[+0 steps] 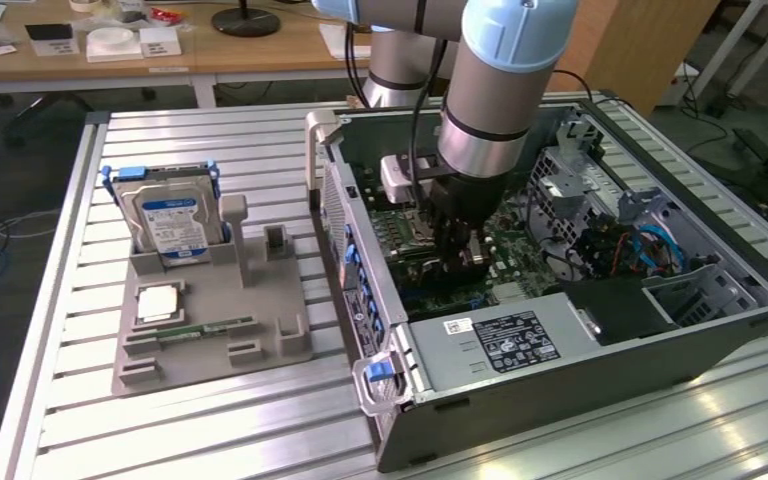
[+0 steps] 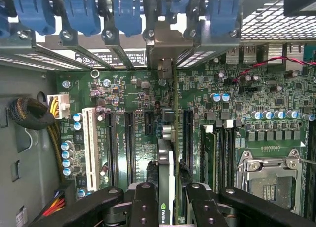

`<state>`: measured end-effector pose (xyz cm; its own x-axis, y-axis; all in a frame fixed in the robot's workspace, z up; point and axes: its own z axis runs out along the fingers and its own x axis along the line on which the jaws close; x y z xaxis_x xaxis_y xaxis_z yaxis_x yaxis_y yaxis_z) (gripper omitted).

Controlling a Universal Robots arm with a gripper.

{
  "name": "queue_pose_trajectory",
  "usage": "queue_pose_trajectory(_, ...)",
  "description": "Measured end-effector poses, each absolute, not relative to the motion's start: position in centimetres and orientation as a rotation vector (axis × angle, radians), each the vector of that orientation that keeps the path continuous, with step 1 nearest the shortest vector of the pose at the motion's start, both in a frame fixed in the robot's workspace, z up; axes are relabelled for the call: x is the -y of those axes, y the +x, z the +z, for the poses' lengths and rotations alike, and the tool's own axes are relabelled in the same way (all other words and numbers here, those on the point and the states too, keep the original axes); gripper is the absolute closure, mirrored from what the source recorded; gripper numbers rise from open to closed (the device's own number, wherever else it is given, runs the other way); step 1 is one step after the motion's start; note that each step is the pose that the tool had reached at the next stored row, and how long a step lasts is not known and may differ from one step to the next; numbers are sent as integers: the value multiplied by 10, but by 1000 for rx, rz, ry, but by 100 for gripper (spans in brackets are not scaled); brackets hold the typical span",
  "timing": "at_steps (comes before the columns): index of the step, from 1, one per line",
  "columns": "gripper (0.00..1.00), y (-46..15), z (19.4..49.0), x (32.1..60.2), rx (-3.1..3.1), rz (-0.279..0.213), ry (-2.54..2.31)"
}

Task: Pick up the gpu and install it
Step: 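Insert the gpu into the slot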

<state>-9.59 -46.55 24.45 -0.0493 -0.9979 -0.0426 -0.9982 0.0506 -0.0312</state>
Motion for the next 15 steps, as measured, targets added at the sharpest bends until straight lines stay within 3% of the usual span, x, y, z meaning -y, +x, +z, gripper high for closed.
queue_pose_trajectory(15,74,-96,244,465,-2238,10,-2129)
